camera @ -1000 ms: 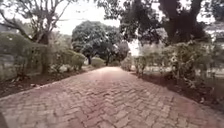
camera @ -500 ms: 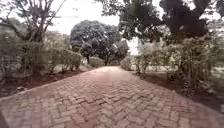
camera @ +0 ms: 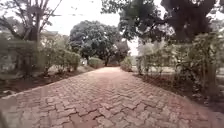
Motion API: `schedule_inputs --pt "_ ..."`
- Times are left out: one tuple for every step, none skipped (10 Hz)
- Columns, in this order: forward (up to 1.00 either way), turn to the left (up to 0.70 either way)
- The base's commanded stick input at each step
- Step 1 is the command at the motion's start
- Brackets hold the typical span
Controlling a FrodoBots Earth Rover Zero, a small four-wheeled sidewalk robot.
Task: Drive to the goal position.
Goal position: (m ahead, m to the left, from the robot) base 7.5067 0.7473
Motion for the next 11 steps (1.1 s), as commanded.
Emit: schedule_inputs --pt "0.70 0.00" --pt "0.70 0.00" --pt "0.70 0.00" --pt "0.70 0.00" --pt "0.70 0.00" --pt "0.70 0.00" --pt "0.70 0.00" --pt "0.70 0.00" --pt "0.70 0.00" --pt "0.70 0.00" --pt "0.70 0.00"
